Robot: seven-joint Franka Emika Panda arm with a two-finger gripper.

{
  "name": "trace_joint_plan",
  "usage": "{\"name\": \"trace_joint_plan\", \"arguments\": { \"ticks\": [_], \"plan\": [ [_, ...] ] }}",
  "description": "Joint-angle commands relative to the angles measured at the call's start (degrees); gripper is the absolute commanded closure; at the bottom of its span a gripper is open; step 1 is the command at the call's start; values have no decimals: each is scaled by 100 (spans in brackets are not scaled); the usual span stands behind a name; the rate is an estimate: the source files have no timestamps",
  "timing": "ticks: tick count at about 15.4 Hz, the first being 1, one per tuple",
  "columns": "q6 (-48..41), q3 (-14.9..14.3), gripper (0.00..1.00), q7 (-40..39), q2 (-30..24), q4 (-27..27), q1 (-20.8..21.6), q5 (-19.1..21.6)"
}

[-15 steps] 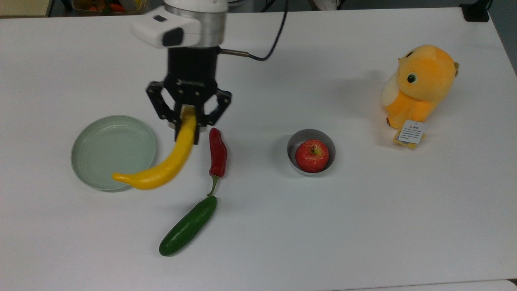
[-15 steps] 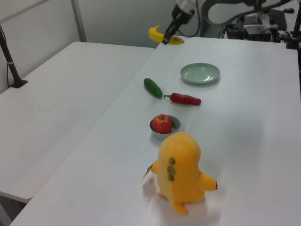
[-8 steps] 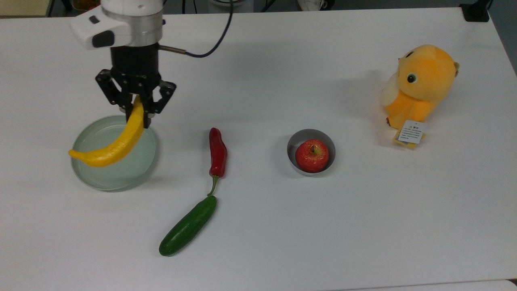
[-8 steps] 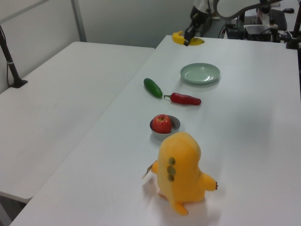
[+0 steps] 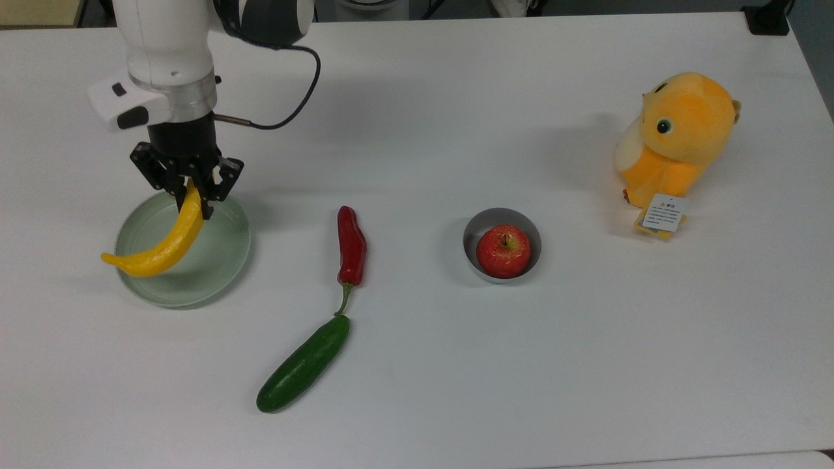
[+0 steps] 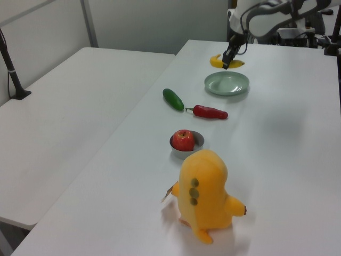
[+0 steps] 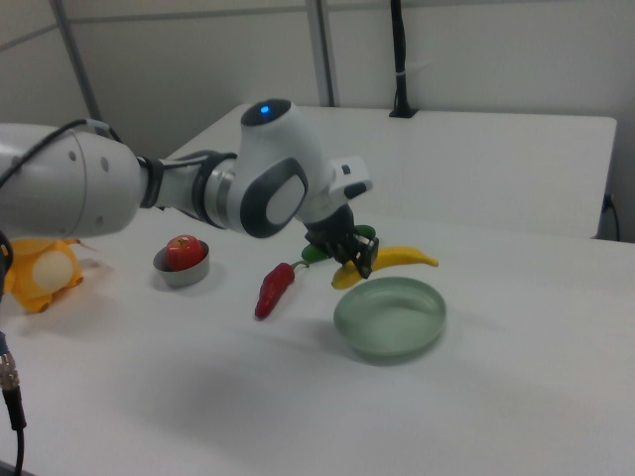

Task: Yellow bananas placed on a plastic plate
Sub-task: 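Lower the banana onto the plate and open the gripper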

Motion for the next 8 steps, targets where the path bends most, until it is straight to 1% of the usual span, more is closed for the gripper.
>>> {"name": "trace_joint_plan", "arguments": {
  "ticks": [1, 5, 7, 8],
  "plan": [
    [511, -29, 90, -374, 204, -242, -7, 140],
    [1179, -29, 89, -383, 503, -329, 2, 140],
    [1233, -29, 86, -383, 556, -338, 2, 140],
    [1242, -29, 77, -383, 582, -338, 11, 140]
  ]
}}
